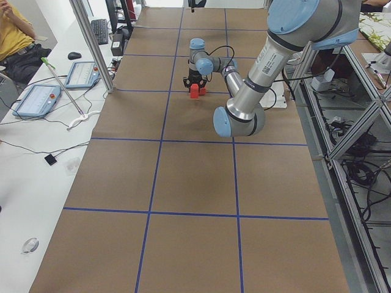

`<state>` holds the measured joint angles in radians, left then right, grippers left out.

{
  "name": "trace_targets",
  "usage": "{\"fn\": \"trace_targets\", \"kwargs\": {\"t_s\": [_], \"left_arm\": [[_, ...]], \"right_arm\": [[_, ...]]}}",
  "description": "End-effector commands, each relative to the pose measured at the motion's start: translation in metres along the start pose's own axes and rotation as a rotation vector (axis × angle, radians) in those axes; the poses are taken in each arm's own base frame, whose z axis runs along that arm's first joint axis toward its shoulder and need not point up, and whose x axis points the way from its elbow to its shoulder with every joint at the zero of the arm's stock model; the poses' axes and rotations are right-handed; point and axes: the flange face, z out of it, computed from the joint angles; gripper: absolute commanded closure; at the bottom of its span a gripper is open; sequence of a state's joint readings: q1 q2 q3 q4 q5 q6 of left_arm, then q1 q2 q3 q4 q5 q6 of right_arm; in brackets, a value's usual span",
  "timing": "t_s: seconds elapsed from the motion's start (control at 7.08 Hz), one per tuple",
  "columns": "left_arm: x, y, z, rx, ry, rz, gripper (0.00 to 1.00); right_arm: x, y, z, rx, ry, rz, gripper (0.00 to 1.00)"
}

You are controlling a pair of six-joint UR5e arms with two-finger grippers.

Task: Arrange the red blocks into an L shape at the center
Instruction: 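Lower the cube beside the center pair with the left gripper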

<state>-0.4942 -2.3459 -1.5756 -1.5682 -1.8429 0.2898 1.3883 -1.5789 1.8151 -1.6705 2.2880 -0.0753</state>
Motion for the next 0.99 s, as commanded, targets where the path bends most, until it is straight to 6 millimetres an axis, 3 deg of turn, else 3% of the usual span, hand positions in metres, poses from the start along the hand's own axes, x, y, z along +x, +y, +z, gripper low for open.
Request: {"fn": "trace_targets", "kwargs": {"t_s": [0.0, 0.56, 0.85], "left_arm": [[0.006, -0.004, 0.002, 0.003, 0.005, 0.01, 0.56], [0.0, -0.02, 0.004, -0.003, 0.009, 0.009, 0.58], [-0.029, -0.007, -0.003, -0.021, -0.014, 0.025, 0.61]], "right_arm": [[0.0, 0.001, 0.0, -0.001, 0.001, 0.001, 0.01], [0.001, 0.001, 0.001, -0.002, 0.001, 0.002, 0.01], [0.001, 0.001, 0.001, -0.002, 0.001, 0.002, 0.01]]}}
